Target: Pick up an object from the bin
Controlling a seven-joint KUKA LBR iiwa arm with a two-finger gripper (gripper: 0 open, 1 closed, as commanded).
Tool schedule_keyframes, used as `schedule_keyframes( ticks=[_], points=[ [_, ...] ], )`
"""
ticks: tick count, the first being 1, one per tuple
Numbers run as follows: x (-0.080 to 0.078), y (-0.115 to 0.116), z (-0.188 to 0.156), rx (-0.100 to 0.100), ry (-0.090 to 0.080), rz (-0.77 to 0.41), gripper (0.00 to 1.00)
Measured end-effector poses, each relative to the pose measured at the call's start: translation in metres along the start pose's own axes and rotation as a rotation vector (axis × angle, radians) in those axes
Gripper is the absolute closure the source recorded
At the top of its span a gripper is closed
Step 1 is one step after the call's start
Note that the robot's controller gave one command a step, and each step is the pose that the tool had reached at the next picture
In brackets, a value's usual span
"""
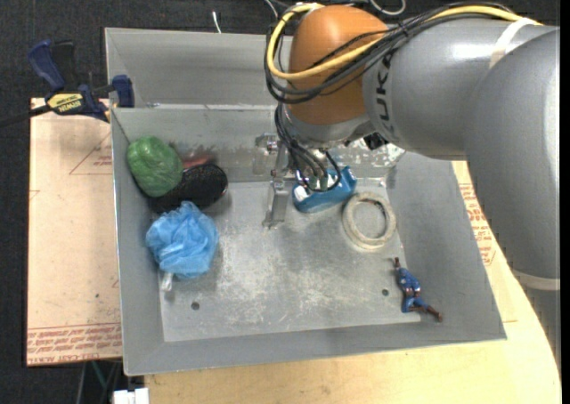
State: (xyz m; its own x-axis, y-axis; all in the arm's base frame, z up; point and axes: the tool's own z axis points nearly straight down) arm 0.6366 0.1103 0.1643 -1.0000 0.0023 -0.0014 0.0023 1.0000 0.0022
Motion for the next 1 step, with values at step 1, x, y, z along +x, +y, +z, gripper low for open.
schedule_keyframes(
  ticks=[1],
  points=[
    [0.0, 0.0, 0.0, 0.0, 0.0, 0.0, 0.0]
  ],
)
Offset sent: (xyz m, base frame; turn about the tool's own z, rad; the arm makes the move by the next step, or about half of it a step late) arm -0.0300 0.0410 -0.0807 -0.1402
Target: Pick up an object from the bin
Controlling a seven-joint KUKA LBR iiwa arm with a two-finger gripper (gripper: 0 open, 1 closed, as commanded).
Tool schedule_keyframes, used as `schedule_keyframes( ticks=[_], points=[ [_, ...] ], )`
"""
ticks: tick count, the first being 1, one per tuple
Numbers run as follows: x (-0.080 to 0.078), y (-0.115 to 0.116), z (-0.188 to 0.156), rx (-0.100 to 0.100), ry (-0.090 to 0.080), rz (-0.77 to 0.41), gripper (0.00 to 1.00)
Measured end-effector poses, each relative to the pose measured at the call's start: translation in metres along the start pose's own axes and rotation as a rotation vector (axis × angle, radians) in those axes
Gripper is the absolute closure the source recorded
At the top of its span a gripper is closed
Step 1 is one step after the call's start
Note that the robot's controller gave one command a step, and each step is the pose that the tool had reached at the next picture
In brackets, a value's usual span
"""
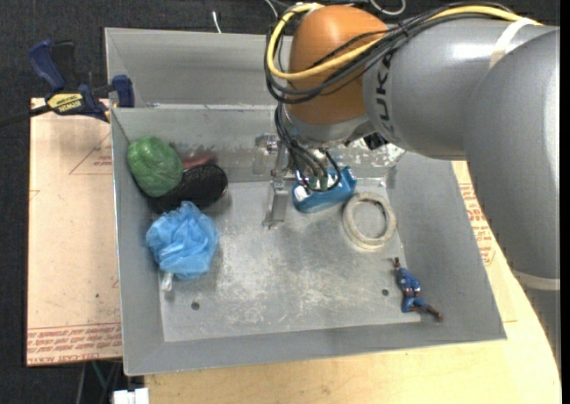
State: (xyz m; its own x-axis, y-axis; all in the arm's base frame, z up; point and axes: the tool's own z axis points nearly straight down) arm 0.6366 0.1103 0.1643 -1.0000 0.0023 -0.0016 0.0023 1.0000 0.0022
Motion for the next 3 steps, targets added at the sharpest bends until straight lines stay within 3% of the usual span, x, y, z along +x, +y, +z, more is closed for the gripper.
schedule_keyframes(
  ticks=[1, 2, 3],
  points=[
    [0.031, 0.042, 0.083, -0.001, 0.002, -0.139, 0.0],
    [0.02, 0.051, 0.085, -0.001, -0.011, -0.061, 0.0],
    [0.026, 0.03, 0.094, -0.002, 0.002, -0.106, 0.0]
  ],
)
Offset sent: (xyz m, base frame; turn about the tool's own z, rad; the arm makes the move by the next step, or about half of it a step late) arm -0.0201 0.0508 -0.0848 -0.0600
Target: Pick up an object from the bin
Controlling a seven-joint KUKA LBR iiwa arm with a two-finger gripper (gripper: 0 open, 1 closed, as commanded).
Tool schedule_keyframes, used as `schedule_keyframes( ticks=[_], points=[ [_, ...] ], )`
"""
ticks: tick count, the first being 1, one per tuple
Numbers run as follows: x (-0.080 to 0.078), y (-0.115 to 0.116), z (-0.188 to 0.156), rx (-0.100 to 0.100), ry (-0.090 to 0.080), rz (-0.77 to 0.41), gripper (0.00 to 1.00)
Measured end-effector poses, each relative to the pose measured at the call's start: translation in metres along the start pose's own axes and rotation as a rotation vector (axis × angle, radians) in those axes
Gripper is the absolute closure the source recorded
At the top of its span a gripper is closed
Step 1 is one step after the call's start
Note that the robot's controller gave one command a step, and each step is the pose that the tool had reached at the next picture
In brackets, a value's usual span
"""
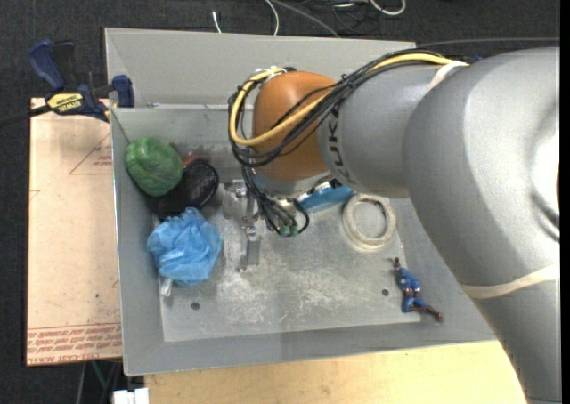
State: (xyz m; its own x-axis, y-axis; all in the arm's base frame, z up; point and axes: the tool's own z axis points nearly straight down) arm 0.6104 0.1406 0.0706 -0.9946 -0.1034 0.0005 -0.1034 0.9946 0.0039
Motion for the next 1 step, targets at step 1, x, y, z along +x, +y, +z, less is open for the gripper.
schedule_keyframes(
  ticks=[1],
  points=[
    [0.0016, 0.0102, 0.0004, 0.001, -0.013, -0.22, 0.0]
  ],
)
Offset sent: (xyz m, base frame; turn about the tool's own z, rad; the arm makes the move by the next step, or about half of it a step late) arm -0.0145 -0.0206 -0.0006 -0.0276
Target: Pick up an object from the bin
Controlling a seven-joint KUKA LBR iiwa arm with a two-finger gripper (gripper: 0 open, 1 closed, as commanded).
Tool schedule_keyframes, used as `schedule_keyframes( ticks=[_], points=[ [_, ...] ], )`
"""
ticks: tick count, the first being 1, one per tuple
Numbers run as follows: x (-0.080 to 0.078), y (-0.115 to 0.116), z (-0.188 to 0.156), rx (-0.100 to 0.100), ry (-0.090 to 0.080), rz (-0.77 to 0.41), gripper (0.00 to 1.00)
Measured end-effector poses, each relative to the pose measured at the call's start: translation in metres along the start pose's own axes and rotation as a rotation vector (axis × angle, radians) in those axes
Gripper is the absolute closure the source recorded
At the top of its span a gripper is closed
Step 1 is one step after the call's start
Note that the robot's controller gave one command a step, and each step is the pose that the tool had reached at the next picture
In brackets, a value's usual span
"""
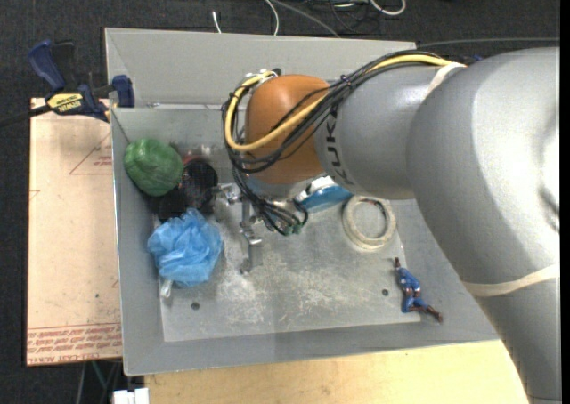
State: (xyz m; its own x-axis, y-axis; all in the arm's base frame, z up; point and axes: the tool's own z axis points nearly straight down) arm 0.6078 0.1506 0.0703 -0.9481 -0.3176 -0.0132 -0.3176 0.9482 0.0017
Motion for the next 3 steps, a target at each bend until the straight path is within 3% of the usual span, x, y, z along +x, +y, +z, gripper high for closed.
schedule_keyframes(
  ticks=[1, 2, 3],
  points=[
    [0.021, -0.026, 0.0, -0.001, 0.009, 0.194, 0.0],
    [-0.015, -0.012, -0.003, -0.002, -0.005, -0.007, 0.0],
    [0.058, -0.038, 0.0, -0.001, 0.011, 0.179, 0.0]
  ],
)
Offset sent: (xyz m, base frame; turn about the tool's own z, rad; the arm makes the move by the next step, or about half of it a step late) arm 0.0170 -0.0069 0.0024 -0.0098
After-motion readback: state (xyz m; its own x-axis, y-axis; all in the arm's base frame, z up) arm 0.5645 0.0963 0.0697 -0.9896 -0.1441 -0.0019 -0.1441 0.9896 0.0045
